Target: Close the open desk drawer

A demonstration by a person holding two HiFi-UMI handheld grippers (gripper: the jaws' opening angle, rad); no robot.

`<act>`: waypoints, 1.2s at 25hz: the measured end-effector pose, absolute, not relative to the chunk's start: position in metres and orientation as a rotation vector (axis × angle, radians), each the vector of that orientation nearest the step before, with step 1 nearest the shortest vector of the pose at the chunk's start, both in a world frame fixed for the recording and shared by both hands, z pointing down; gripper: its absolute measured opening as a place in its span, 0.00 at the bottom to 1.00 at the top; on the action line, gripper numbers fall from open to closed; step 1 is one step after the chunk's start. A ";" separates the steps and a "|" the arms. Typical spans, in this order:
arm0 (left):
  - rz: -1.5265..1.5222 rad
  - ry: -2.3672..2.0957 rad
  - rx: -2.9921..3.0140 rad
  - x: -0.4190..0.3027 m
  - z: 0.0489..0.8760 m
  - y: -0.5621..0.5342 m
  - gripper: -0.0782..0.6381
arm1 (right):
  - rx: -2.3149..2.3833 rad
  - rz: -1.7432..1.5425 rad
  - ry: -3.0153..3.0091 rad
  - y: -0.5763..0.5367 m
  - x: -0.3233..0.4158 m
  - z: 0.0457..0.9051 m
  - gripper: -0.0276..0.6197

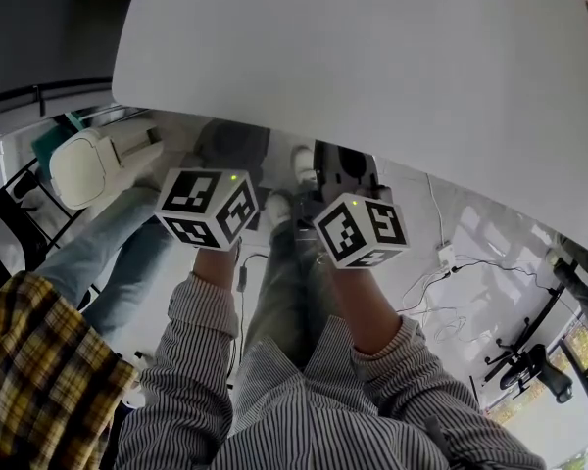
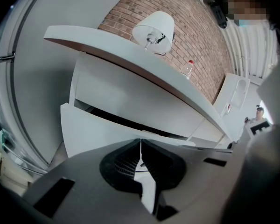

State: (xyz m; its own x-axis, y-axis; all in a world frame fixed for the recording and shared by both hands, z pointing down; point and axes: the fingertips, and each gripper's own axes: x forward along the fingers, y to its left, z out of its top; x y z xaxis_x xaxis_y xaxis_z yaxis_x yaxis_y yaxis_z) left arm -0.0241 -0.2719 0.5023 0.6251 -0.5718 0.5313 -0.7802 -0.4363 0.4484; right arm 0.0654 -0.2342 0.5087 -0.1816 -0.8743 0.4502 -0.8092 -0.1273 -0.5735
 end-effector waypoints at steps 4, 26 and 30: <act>0.342 -1.069 2.199 -0.022 0.494 -0.283 0.14 | -1.942 -1.138 2.050 -0.244 0.067 0.501 0.07; 0.413 -1.069 2.162 -0.027 0.510 -0.273 0.14 | -1.934 -1.187 2.077 -0.235 0.062 0.518 0.07; 0.400 -1.097 2.152 -0.036 0.504 -0.274 0.14 | -1.904 -1.254 2.102 -0.233 0.057 0.518 0.07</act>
State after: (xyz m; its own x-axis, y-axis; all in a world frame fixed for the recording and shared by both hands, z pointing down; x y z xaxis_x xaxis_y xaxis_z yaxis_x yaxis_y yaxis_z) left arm -0.0364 -0.2743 0.5040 0.5975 -0.5924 0.5404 -0.8012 -0.4137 0.4324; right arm 0.0573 -0.2330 0.5176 -0.2454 -0.8487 0.4686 -0.8156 -0.0805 -0.5730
